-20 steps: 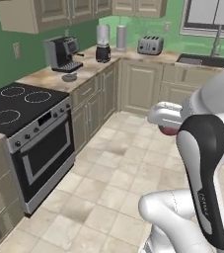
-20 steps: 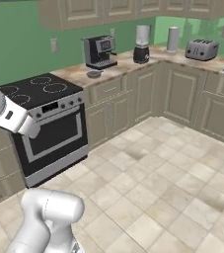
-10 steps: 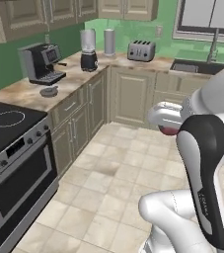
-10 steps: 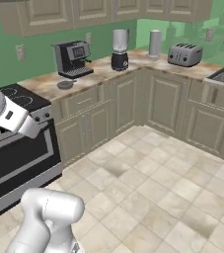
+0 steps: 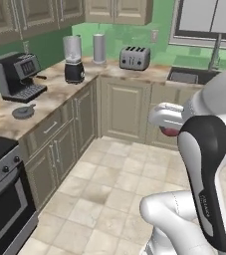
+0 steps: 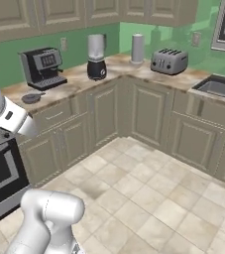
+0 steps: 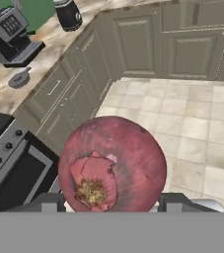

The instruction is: Grab the garlic and onion from the fridge, place them in the blender, close the lid, and turn on the blender to create a marinade.

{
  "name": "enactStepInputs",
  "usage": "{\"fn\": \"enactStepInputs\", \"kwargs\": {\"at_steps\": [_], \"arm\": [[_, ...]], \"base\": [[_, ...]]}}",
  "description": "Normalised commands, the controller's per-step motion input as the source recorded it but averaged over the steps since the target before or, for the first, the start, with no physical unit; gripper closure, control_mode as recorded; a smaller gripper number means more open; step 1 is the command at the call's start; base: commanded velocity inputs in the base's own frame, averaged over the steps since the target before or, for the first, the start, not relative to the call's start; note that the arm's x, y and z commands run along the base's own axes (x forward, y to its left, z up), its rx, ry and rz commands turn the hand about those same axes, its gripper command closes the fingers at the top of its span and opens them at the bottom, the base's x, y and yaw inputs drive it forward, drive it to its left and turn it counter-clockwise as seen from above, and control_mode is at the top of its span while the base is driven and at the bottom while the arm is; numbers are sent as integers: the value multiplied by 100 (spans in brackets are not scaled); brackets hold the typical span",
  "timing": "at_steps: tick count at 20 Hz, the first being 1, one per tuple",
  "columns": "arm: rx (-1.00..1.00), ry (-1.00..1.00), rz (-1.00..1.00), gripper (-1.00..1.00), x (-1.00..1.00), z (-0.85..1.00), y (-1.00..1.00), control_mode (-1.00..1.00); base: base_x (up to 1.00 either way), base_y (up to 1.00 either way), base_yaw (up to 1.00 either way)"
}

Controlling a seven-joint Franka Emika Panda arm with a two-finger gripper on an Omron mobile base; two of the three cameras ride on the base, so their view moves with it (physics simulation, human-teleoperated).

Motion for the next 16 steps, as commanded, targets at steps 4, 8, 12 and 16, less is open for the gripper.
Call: {"fn": "enactStepInputs", "kwargs": {"at_steps": [4,8,12,16], "arm": [[0,0,0,100,0,0,0,100],[0,0,0,100,0,0,0,100],[0,0,0,100,0,0,0,100],[0,0,0,100,0,0,0,100]], "base": [[100,-21,-2],[100,-22,-1],[100,-24,-1],[100,-15,8]]}}
